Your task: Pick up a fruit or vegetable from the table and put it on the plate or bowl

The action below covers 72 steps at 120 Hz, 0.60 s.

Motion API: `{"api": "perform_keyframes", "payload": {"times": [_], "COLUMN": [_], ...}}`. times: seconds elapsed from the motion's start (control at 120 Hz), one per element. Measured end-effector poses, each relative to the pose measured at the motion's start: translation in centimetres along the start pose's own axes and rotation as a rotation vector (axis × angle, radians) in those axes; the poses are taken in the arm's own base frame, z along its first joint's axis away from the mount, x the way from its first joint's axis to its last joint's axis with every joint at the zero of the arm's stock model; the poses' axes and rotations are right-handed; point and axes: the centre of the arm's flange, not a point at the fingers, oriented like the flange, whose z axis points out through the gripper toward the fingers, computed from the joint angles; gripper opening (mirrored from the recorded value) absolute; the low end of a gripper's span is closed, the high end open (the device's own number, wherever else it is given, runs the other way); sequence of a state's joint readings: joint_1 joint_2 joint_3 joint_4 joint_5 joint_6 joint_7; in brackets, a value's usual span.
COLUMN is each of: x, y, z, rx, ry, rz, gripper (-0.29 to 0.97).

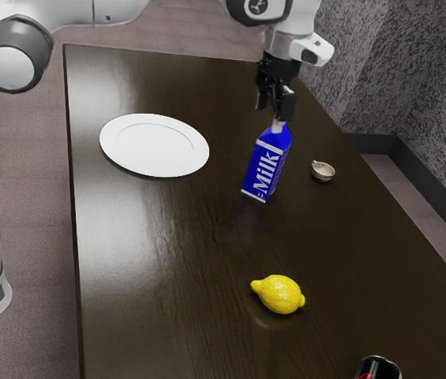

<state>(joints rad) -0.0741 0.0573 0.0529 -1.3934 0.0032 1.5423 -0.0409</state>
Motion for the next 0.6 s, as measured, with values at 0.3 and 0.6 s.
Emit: {"api": "perform_keyframes", "payload": {"times": [0.3, 0.6], "x": [-0.4, -1.7], "y": [6.3, 17.5], "z": [-1.1, 1.5], "rx": [-0.004, -0.005], "ry": [0.015, -0.024], "rz": [0.056, 0.222], "gripper": [0.68, 0.68]}}
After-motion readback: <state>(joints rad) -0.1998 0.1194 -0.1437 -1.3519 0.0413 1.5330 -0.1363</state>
